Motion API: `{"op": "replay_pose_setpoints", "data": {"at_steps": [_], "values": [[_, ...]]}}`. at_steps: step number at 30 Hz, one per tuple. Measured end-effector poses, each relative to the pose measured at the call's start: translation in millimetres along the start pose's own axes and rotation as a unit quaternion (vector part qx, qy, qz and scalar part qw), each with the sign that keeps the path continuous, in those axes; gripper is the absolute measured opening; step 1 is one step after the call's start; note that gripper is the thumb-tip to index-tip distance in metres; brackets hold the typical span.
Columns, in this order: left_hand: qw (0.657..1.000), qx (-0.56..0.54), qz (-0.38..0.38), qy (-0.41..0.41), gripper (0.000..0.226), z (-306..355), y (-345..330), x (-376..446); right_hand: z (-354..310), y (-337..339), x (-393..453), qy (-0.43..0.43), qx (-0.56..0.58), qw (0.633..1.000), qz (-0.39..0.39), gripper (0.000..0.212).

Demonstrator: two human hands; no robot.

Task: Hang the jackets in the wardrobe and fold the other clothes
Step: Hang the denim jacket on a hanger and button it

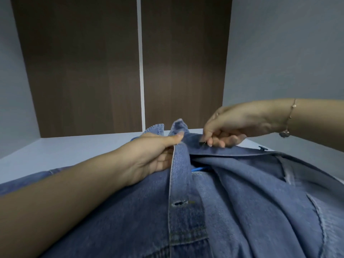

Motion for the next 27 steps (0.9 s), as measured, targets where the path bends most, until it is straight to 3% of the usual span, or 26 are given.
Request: {"op": "replay_pose_setpoints", "data": {"at_steps": [3,8,13,20,23,27], "values": [[0.998,-0.023,0.001,-0.051,0.027,5.8,0.7,-2.0,-6.7,-31.0,-4.5,0.009,-0.007,0.999,-0.051,0.024],[0.996,-0.003,-0.029,-0.090,0.024,0.3,4.8,-5.8,-4.7,-27.7,-15.4,0.195,0.049,0.980,0.013,0.021],[0.996,-0.009,-0.066,-0.057,0.041,-8.0,-2.0,-5.7,13.4,-34.8,-22.0,0.293,-0.030,0.954,0.057,0.023],[0.997,-0.029,-0.055,-0.049,0.055,-11.9,-5.5,-6.8,30.2,-40.4,-24.8,0.333,-0.035,0.939,0.085,0.022],[0.996,-0.006,-0.066,-0.067,0.049,-6.8,-6.9,-9.3,30.1,-44.0,-26.3,0.354,-0.076,0.927,0.100,0.021],[0.994,0.024,-0.060,-0.090,0.038,-0.7,-4.7,-11.6,31.6,-40.1,-28.4,0.361,-0.026,0.926,0.107,0.021]]}}
Point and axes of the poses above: each hand's wrist, its own x-axis towards the middle knuckle, its own y-axis out of the back of the hand, z = x × y, the point moved 5 cm from there along x, towards the middle knuckle, and after that the axes turned 11 degrees about x, right-handed, at the moved point
